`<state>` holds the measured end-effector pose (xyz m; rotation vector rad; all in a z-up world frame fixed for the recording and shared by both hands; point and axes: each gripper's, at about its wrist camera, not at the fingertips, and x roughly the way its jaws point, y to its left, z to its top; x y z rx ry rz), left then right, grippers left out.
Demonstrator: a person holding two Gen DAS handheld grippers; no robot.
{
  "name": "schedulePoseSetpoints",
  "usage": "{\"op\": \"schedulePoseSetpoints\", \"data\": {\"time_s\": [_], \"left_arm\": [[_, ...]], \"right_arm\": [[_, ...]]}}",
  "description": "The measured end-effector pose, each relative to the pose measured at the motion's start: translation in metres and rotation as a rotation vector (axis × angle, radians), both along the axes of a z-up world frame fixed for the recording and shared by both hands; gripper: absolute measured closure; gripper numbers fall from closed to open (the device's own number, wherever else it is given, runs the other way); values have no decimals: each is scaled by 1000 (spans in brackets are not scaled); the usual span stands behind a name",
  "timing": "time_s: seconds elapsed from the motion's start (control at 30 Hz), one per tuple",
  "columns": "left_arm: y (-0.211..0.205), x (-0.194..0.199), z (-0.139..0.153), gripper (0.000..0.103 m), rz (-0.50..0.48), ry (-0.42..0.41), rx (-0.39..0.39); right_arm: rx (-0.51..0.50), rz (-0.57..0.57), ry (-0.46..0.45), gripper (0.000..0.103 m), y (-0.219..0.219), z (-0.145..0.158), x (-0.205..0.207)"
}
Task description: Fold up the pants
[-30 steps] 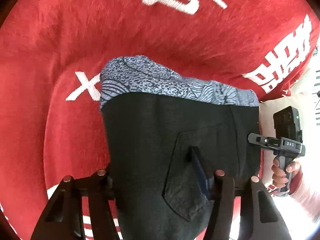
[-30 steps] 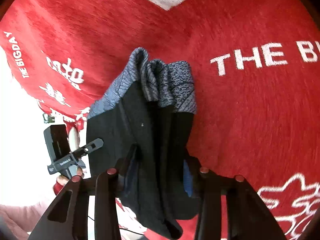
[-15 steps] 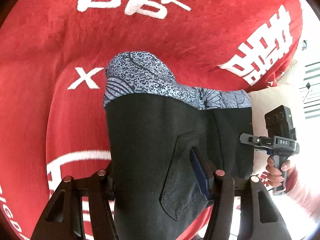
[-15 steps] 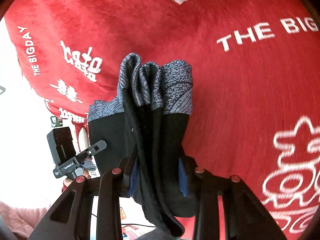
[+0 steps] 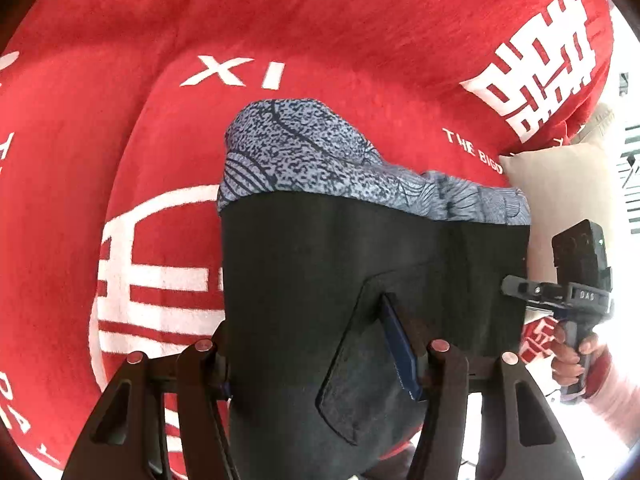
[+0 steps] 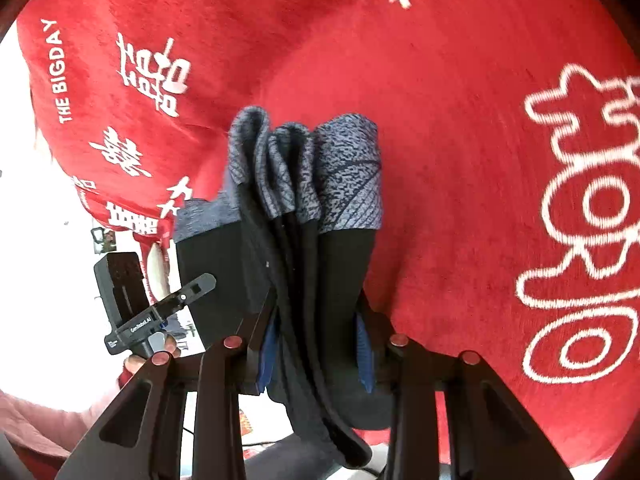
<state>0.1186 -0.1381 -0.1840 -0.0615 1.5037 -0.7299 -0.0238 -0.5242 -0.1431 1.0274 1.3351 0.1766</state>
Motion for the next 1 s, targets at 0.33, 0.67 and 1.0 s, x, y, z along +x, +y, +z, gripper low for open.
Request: {"op": "schedulePoseSetpoints", "data": {"time_s": [0.33, 0.67, 1.0], "left_arm": [[-4, 4, -7, 6, -6, -107, 120], [3, -6, 24, 4, 65, -199, 320], [-7, -37, 54, 4, 158, -209, 370]], "right_arm": [[-80, 36, -19, 54, -5, -10, -2], [-189, 2, 117, 30, -7, 16, -17], [-439, 65, 131, 23, 8, 64, -22]]}}
